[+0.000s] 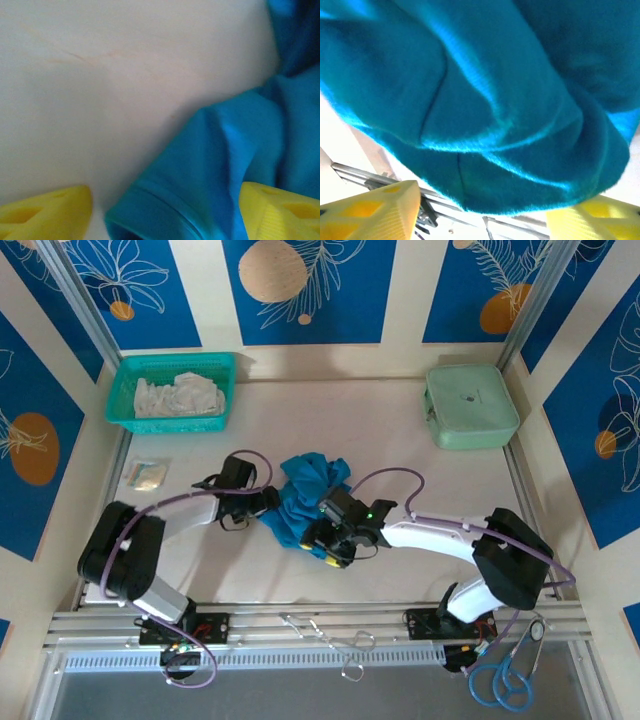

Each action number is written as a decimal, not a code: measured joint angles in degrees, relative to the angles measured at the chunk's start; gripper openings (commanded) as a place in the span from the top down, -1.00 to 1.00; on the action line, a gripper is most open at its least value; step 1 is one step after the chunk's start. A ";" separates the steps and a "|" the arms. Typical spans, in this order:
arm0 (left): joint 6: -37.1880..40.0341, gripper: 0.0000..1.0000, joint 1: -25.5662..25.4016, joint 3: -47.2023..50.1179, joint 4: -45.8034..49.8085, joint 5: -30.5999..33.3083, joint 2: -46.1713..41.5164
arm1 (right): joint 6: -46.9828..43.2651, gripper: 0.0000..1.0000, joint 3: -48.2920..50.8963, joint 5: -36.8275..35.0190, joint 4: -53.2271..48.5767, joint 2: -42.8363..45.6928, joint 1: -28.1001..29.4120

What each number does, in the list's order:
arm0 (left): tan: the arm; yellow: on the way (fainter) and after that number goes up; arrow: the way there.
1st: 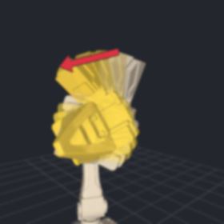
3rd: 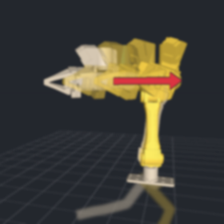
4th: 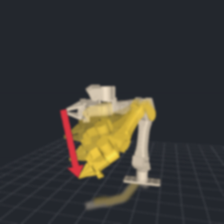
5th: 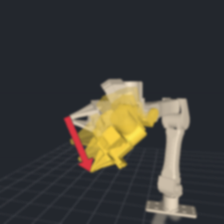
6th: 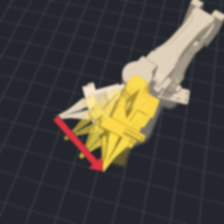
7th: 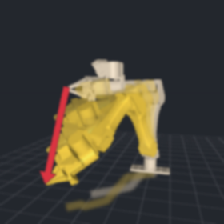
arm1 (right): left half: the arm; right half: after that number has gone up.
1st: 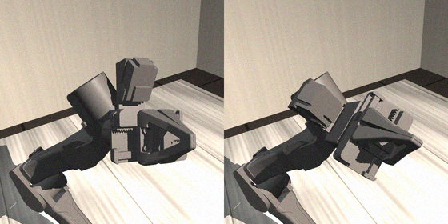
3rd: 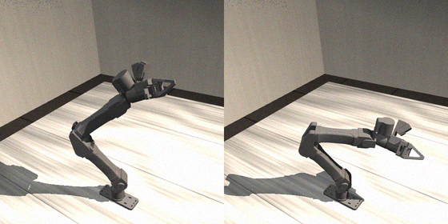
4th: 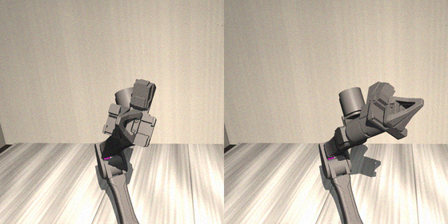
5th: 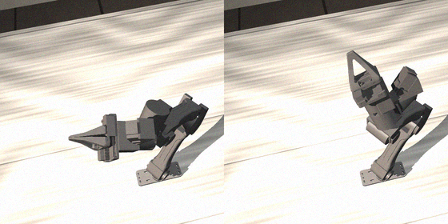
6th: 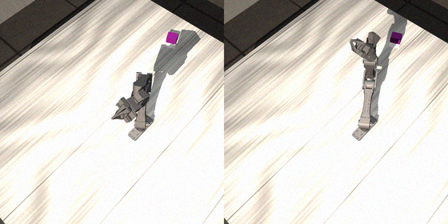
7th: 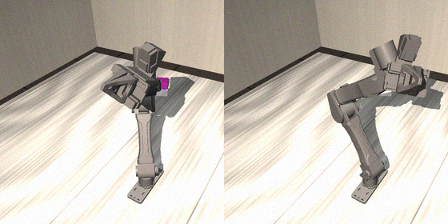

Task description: Fold and stack the t-shirts

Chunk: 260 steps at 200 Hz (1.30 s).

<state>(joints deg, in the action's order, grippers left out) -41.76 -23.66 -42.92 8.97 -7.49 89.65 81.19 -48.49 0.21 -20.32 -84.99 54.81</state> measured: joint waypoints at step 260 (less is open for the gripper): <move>11.67 1.00 -9.40 -26.82 36.41 -4.42 -33.11 | -55.60 1.00 -38.47 -20.50 -16.59 -5.68 -13.97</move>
<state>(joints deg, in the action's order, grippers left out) -30.09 -33.06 -69.73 45.39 -11.90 56.53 25.58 -86.96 -20.29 -36.91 -90.67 40.84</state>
